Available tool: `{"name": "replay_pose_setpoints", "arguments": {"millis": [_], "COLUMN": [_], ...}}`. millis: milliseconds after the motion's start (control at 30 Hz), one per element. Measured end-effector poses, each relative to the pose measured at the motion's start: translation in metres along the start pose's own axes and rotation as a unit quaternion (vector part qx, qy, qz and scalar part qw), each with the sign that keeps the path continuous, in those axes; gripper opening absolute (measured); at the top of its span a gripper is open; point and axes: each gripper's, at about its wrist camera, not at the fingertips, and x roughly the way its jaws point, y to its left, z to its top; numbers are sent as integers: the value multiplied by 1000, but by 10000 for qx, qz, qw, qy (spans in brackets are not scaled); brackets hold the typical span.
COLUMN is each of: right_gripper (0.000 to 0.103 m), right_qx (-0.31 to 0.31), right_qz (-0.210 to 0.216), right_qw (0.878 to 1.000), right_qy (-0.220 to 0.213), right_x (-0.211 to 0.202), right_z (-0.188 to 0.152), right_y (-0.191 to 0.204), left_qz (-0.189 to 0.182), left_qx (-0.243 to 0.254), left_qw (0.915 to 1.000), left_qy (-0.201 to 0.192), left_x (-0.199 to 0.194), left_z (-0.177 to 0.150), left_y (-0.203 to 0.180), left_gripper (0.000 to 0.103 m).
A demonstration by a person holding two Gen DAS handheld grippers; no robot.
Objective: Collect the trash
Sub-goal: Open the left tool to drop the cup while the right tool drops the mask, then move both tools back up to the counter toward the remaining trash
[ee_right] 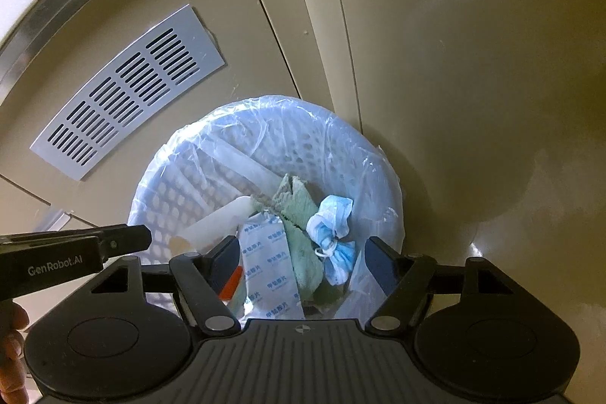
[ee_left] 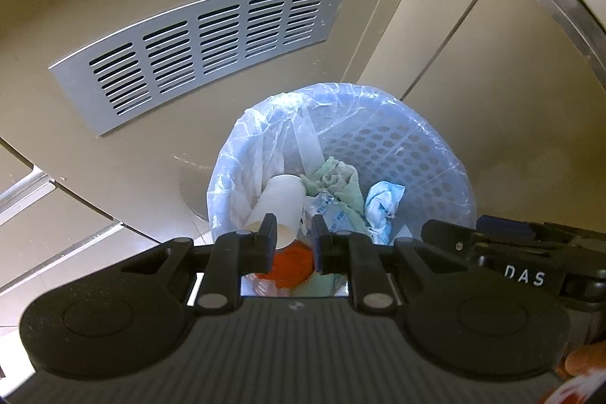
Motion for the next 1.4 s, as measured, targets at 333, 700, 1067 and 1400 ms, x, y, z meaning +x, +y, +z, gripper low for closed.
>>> {"name": "replay_pose_setpoints", "arguments": {"millis": [333, 700, 1067, 1400], "right_gripper": [73, 73, 73, 73], "right_qx": [46, 43, 11, 135], "right_qz": [78, 195, 228, 193], "right_qw": [9999, 9989, 9928, 9859], "right_qy": [-43, -414, -1180, -1658], "right_x": [-32, -91, -155, -185], "right_z": [-11, -13, -3, 13], "right_y": [14, 42, 71, 73], "left_qz": [-140, -358, -437, -374], "left_qx": [48, 194, 530, 518], "left_qw": [9999, 9983, 9880, 9793], "left_qy": [-80, -417, -1384, -1922], "left_x": [-35, -102, -183, -222], "left_z": [-3, -1, 15, 43], "left_y": [2, 10, 17, 33], "left_gripper": [22, 22, 26, 27]}}
